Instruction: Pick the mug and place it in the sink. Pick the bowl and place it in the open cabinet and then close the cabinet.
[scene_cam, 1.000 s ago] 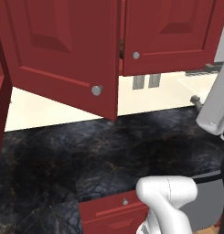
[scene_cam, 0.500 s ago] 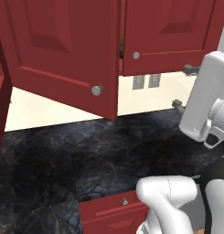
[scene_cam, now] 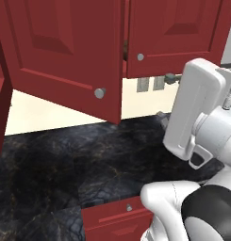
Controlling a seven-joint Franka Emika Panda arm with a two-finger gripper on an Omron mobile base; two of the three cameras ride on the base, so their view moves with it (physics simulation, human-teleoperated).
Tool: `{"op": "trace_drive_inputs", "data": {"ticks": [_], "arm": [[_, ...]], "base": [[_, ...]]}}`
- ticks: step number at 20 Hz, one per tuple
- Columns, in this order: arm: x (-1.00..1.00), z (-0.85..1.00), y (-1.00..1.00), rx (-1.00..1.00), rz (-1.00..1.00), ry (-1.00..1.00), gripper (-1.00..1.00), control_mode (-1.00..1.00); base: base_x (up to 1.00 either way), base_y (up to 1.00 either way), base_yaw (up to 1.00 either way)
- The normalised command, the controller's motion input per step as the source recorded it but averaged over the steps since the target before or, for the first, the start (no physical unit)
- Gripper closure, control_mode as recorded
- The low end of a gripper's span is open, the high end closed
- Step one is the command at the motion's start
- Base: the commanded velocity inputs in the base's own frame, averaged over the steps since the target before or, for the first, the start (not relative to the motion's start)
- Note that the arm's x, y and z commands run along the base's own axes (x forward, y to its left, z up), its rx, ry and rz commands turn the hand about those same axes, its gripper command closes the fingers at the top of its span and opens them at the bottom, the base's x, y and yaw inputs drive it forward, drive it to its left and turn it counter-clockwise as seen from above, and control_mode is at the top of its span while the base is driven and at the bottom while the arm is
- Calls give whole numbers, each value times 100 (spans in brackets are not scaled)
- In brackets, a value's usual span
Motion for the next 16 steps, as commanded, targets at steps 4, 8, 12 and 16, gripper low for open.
{"op": "trace_drive_inputs", "data": {"ticks": [4, 8, 12, 16], "arm": [[-23, -4, 56, 0, 0, 0, -100, -100], [-18, -3, 51, 0, 0, 0, -100, -100], [-7, -1, 54, 0, 0, 0, -100, -100], [22, 0, 48, -1, -10, 7, -100, -100]], "base": [[0, 0, 0], [0, 0, 0], [0, 0, 0], [0, 0, 0]]}}
